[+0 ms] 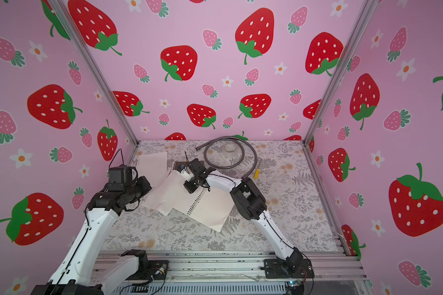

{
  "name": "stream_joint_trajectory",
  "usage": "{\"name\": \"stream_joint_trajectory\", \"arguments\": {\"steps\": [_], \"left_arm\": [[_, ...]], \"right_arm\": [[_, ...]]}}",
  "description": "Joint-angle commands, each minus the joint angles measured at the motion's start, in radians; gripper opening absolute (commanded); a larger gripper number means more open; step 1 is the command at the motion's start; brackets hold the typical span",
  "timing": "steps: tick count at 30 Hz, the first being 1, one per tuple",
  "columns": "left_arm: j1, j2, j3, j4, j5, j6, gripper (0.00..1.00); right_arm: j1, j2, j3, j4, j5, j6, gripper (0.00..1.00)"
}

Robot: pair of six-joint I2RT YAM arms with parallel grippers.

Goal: Tear off pages from different notebooks
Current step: Move the paper to the center of the board.

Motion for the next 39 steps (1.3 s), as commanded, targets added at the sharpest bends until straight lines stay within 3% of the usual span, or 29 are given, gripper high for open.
{"name": "stream_joint_trajectory", "arguments": {"steps": [1, 4, 6, 10, 12, 16, 25, 33, 39], "left_arm": [[-0.003, 0.007, 0.01, -0.024, 0.019, 0.008, 0.0], [-0.007, 0.012, 0.01, -0.02, 0.019, 0.006, 0.0], [-0.011, 0.016, 0.005, -0.015, 0.023, 0.006, 0.0], [-0.02, 0.025, -0.017, -0.012, 0.021, 0.006, 0.0], [-0.02, 0.042, -0.03, -0.01, 0.03, 0.012, 0.0], [-0.023, 0.125, -0.074, 0.034, 0.082, 0.008, 0.0], [-0.045, 0.444, -0.056, 0.082, 0.094, 0.024, 0.0], [-0.044, 0.642, -0.024, 0.08, 0.015, -0.016, 0.0], [-0.031, 0.68, -0.008, 0.065, -0.053, -0.04, 0.0]], "right_arm": [[0.015, 0.008, 0.04, 0.094, -0.292, 0.081, 0.0], [0.006, -0.026, 0.021, 0.15, -0.363, 0.128, 0.0], [0.003, -0.06, -0.007, 0.141, -0.301, 0.108, 0.0], [0.02, -0.139, -0.046, -0.049, -0.16, -0.102, 0.0], [0.022, -0.211, -0.146, -0.038, -0.068, -0.127, 0.0], [0.006, -0.329, -0.316, -0.013, 0.038, -0.095, 0.0], [0.009, -0.485, -0.582, -0.136, 0.076, -0.026, 0.0], [-0.014, -0.494, -0.716, -0.158, 0.139, 0.045, 0.0], [-0.082, -0.48, -0.794, -0.208, 0.302, 0.145, 0.0]]}}
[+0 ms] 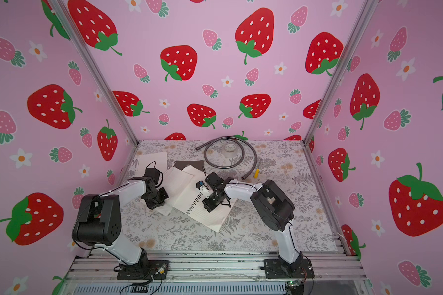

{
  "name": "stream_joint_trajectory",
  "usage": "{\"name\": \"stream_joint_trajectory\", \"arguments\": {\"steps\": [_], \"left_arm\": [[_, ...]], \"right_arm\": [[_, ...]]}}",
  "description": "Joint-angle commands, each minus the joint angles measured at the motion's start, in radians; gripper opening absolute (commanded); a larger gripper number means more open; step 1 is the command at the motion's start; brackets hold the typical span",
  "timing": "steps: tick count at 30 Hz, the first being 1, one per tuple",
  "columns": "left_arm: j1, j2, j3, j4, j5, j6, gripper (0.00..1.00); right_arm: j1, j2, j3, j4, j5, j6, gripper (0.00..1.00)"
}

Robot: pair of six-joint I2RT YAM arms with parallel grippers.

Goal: Tear off pages from different notebooks
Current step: Move the paper to the center of the board.

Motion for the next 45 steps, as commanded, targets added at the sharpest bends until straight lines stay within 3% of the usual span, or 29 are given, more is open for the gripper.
{"name": "stream_joint_trajectory", "arguments": {"steps": [1, 6, 12, 18, 21, 25, 28, 31, 32, 37, 45], "left_arm": [[0.012, 0.019, 0.011, -0.015, -0.073, -0.024, 0.0], [0.038, -0.003, 0.019, -0.022, -0.09, -0.026, 0.0], [0.084, 0.0, 0.048, -0.053, -0.149, -0.032, 0.0], [0.23, -0.017, 0.054, -0.073, -0.161, -0.044, 0.0], [0.246, -0.033, 0.054, -0.078, -0.16, -0.04, 0.0], [0.166, -0.108, 0.064, -0.062, -0.149, -0.012, 0.0], [0.04, -0.184, 0.091, -0.062, -0.168, 0.022, 0.0], [-0.098, -0.224, 0.12, -0.031, -0.102, 0.07, 0.0], [-0.137, -0.216, 0.133, -0.01, -0.032, 0.096, 0.0], [-0.258, -0.055, 0.227, -0.001, 0.248, 0.155, 0.0], [-0.372, 0.266, 0.458, -0.179, 0.404, 0.266, 0.0]], "right_arm": [[-0.052, 0.015, -0.067, -0.101, 0.179, 0.078, 0.0], [-0.098, 0.004, -0.115, -0.172, 0.308, 0.095, 0.0], [-0.105, -0.026, -0.124, -0.207, 0.294, 0.101, 0.0], [-0.138, -0.012, -0.078, -0.321, 0.352, 0.206, 0.0], [-0.142, -0.062, -0.096, -0.251, 0.345, 0.219, 0.0], [-0.086, -0.192, -0.11, -0.063, 0.326, 0.138, 0.0], [-0.054, -0.186, -0.022, -0.051, 0.289, 0.112, 0.0], [-0.046, -0.147, 0.045, -0.056, 0.26, 0.121, 0.0], [-0.045, -0.132, 0.062, -0.059, 0.262, 0.128, 0.0], [-0.045, -0.109, 0.092, -0.07, 0.291, 0.136, 0.0], [-0.073, -0.115, 0.055, -0.095, 0.343, 0.177, 0.0]]}}
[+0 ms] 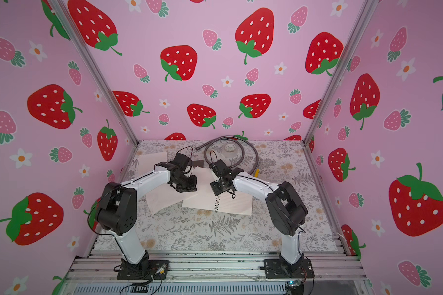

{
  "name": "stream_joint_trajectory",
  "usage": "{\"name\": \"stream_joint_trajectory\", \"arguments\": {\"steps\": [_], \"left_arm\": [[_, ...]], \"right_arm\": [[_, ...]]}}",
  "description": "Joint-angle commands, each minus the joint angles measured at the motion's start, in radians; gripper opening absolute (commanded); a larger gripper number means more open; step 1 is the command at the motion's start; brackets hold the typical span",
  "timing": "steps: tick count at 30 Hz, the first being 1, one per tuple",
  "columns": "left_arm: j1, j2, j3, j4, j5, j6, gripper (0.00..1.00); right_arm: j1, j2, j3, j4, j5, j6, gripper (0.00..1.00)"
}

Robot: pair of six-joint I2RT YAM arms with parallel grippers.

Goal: Tear off pages from different notebooks
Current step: Move the paper to the center of the board.

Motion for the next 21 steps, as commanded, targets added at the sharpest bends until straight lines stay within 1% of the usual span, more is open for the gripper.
{"name": "stream_joint_trajectory", "arguments": {"steps": [1, 7, 9, 12, 14, 18, 21], "left_arm": [[-0.027, 0.069, 0.078, -0.132, 0.103, 0.07, 0.0], [-0.039, 0.082, 0.066, -0.165, 0.096, 0.083, 0.0], [-0.042, 0.093, 0.069, -0.201, 0.069, 0.092, 0.0], [-0.042, 0.105, 0.066, -0.233, -0.03, 0.092, 0.0], [-0.042, 0.117, 0.076, -0.252, -0.121, 0.095, 0.0], [-0.037, 0.162, 0.143, -0.285, -0.319, 0.118, 0.0], [-0.012, 0.197, 0.208, -0.294, -0.404, 0.122, 0.0]], "right_arm": [[-0.015, 0.017, -0.027, -0.033, 0.024, 0.034, 0.0], [-0.032, 0.029, -0.074, -0.035, 0.029, 0.057, 0.0], [-0.035, 0.033, -0.081, -0.035, 0.032, 0.057, 0.0], [-0.037, 0.032, -0.091, -0.027, 0.027, 0.056, 0.0], [-0.037, 0.029, -0.1, -0.019, 0.023, 0.061, 0.0], [-0.038, 0.023, -0.112, -0.014, 0.001, 0.074, 0.0], [-0.037, 0.016, -0.123, -0.005, -0.007, 0.081, 0.0]]}}
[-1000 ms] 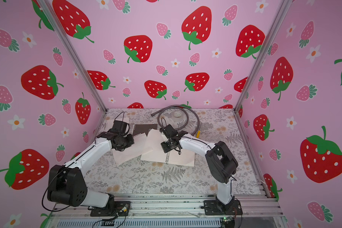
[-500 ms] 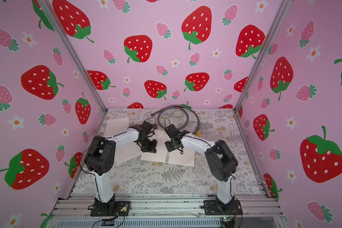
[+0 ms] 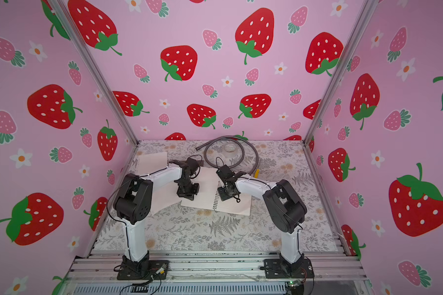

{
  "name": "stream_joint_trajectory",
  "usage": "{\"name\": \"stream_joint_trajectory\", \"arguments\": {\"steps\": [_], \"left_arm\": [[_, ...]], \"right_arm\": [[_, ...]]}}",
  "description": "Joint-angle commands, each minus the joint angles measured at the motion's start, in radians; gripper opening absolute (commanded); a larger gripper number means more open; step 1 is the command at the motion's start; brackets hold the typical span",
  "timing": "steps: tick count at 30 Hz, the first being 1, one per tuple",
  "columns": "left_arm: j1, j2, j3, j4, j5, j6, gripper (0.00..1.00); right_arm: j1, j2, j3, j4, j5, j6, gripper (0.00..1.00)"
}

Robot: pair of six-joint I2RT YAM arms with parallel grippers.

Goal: Tear off pages from different notebooks
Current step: Move the paper to the center of the board.

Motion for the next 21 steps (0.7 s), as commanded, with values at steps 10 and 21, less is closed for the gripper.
{"name": "stream_joint_trajectory", "arguments": {"steps": [10, 21], "left_arm": [[0.175, 0.123, 0.208, -0.022, -0.276, 0.014, 0.0], [0.236, 0.047, 0.208, -0.018, -0.229, 0.01, 0.0]], "right_arm": [[-0.002, -0.031, -0.037, 0.002, -0.028, 0.016, 0.0], [-0.001, -0.028, -0.04, 0.004, -0.027, -0.004, 0.0]]}}
